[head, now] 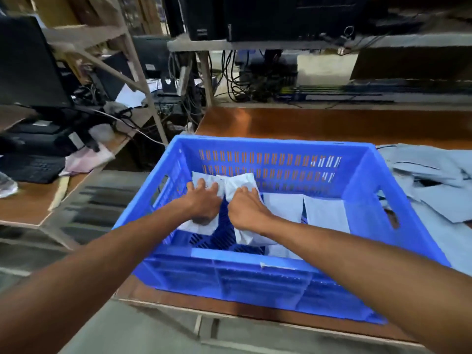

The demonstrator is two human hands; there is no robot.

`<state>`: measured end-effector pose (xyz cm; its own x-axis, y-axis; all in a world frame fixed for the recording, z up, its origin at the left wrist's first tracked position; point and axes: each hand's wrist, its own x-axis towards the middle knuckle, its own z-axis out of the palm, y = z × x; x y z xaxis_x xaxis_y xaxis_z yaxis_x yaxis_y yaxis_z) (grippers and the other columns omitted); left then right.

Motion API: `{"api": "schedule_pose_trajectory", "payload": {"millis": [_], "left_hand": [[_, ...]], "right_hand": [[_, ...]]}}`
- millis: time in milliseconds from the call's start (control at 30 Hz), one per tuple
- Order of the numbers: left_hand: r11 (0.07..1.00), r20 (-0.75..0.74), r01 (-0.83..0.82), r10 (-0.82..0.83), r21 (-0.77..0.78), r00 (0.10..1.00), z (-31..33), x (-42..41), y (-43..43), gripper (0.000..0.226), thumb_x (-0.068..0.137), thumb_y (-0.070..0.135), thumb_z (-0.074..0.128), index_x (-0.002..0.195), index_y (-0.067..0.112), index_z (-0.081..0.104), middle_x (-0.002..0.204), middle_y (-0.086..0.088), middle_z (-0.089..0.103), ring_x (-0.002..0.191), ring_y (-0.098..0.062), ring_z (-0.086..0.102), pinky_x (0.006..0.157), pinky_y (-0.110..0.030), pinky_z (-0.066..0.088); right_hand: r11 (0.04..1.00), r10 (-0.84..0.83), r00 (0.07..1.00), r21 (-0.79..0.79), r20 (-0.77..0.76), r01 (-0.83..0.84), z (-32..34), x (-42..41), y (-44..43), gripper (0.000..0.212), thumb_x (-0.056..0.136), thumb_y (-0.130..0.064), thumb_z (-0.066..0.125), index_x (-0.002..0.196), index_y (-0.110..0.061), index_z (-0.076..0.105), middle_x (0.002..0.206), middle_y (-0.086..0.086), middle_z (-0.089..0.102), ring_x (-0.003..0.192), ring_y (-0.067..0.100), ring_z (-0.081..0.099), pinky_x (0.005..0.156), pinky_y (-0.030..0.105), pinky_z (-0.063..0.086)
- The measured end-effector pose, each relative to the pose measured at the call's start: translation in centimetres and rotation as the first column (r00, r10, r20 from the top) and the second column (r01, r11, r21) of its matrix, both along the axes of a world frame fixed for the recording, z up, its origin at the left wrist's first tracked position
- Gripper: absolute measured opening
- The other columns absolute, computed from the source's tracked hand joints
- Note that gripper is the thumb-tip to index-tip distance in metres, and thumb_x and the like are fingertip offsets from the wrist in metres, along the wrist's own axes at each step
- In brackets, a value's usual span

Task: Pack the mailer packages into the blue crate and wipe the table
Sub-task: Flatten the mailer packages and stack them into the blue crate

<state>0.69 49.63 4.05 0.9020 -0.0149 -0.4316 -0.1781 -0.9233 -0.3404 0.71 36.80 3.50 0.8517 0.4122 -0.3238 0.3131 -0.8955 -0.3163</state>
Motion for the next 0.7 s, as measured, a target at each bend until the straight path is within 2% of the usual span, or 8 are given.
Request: {"api": "schedule_pose_trajectory", "payload": {"millis": [100,200,233,300,367,433,567,700], "left_hand": [[0.997,-0.279,-0.042,0.025,-0.058,0.96,-1.4,1.1,0.5,0.056,0.102,0.016,0.03,0.156,0.027,0.017,0.164,-0.012,-0.011,0.146,-0.051,-0.007,0.114,-0.064,0.009],[0.988,-0.412,-0.137,0.096,-0.07,0.906,-2.5,1.6,1.4,0.069,0.102,0.032,0.032,0.156,0.026,-0.01,0.161,-0.015,-0.023,0.149,-0.043,-0.005,0.12,-0.052,0.01],[0.987,-0.419,-0.143,0.1,-0.072,0.902,-2.5,1.6,1.6,0.077,0.102,0.039,0.035,0.154,0.022,-0.017,0.158,-0.015,-0.028,0.15,-0.041,0.001,0.119,-0.046,0.017],[0.991,-0.424,-0.117,0.081,-0.06,0.902,-2.4,1.4,1.8,0.087,0.1,0.051,0.041,0.154,0.018,-0.018,0.156,-0.013,-0.033,0.149,-0.038,0.014,0.112,-0.039,0.028],[0.995,-0.41,-0.088,0.059,-0.05,0.91,-2.4,1.1,1.8,0.098,0.095,0.061,0.047,0.154,0.021,-0.02,0.157,-0.012,-0.033,0.148,-0.038,0.019,0.113,-0.041,0.028],[0.995,-0.387,-0.082,0.057,-0.049,0.92,-3.1,1.3,2.1,0.104,0.091,0.065,0.05,0.151,0.026,-0.026,0.158,-0.012,-0.03,0.146,-0.04,0.024,0.114,-0.044,0.028],[0.996,-0.368,-0.089,0.075,-0.021,0.927,-3.4,1.6,2.5,0.105,0.089,0.064,0.051,0.151,0.028,-0.026,0.16,-0.012,-0.027,0.145,-0.041,0.026,0.115,-0.046,0.029],[0.996,-0.306,-0.085,0.088,0.021,0.948,-2.4,2.1,1.9,0.104,0.088,0.063,0.052,0.153,0.028,-0.021,0.163,-0.009,-0.02,0.149,-0.04,0.014,0.117,-0.051,0.025]], "right_hand": [[0.973,0.074,0.989,-0.21,-0.127,-0.099,-1.2,0.5,1.2,0.05,0.09,-0.01,0.042,0.14,-0.011,0.047,0.152,0.024,0.03,0.143,0.042,0.018,0.115,0.059,0.014],[0.94,0.105,0.961,-0.291,-0.254,-0.18,-1.2,1.0,0.5,0.049,0.092,-0.008,0.038,0.14,-0.004,0.044,0.155,0.024,0.027,0.142,0.045,0.021,0.115,0.057,0.019],[0.928,0.132,0.958,-0.308,-0.254,-0.209,-1.3,1.4,-0.1,0.054,0.091,-0.011,0.04,0.145,-0.004,0.037,0.158,0.023,0.021,0.145,0.044,0.017,0.115,0.057,0.018],[0.906,0.172,0.953,-0.339,-0.251,-0.253,-1.5,2.1,-1.7,0.079,0.088,-0.023,0.048,0.156,-0.017,0.009,0.164,0.012,-0.005,0.15,0.036,-0.004,0.117,0.057,0.013],[0.888,0.207,0.94,-0.352,-0.272,-0.297,-2.2,2.3,-3.0,0.094,0.088,-0.03,0.054,0.156,-0.028,-0.01,0.162,0.005,-0.022,0.15,0.03,-0.015,0.118,0.054,0.017],[0.886,0.249,0.941,-0.339,-0.231,-0.317,-3.0,2.3,-3.1,0.095,0.091,-0.038,0.056,0.155,-0.027,-0.012,0.162,0.006,-0.022,0.151,0.032,-0.011,0.118,0.052,0.019],[0.899,0.286,0.951,-0.308,-0.12,-0.31,-3.7,2.7,-1.8,0.095,0.089,-0.054,0.057,0.157,-0.018,0.003,0.163,0.016,-0.002,0.146,0.042,0.011,0.113,0.054,0.03],[0.892,0.268,0.951,-0.336,-0.152,-0.304,-3.2,3.0,-3.0,0.092,0.088,-0.059,0.055,0.157,-0.024,0.004,0.164,0.011,0.004,0.147,0.04,0.013,0.11,0.056,0.032]]}}
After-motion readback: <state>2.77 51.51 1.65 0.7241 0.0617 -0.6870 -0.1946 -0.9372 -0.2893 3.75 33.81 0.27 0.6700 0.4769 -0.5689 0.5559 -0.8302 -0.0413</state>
